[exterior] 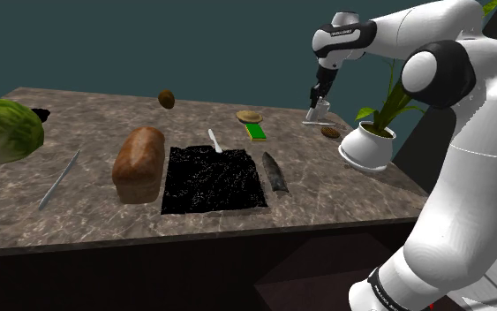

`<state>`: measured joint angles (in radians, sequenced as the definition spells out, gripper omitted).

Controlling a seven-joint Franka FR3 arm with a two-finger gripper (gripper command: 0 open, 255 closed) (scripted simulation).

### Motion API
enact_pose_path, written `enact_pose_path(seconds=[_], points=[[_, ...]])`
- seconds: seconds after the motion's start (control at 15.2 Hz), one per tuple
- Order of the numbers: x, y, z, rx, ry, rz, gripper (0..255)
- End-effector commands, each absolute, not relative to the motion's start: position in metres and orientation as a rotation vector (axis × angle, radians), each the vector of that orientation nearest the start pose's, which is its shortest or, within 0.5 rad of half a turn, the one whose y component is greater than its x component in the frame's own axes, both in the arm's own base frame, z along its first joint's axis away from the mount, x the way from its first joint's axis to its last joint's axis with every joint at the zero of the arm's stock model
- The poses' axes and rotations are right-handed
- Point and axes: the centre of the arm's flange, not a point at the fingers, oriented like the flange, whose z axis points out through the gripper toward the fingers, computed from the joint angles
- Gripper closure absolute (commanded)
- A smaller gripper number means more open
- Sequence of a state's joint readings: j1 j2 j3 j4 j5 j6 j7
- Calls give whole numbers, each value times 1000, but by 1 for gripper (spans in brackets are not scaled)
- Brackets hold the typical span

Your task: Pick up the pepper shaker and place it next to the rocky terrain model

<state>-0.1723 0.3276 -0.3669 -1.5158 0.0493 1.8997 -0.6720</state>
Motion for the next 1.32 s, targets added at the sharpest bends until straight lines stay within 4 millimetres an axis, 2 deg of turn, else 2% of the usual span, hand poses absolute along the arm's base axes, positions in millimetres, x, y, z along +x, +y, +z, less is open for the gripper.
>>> enact_pose_path(seconds=[0.0,0.4,1.25], points=[[586,-311,502,-3233,-229,-41,255],[586,-311,529,-3233,-229,-41,255],[662,-160,498,-3233,-229,-41,255]])
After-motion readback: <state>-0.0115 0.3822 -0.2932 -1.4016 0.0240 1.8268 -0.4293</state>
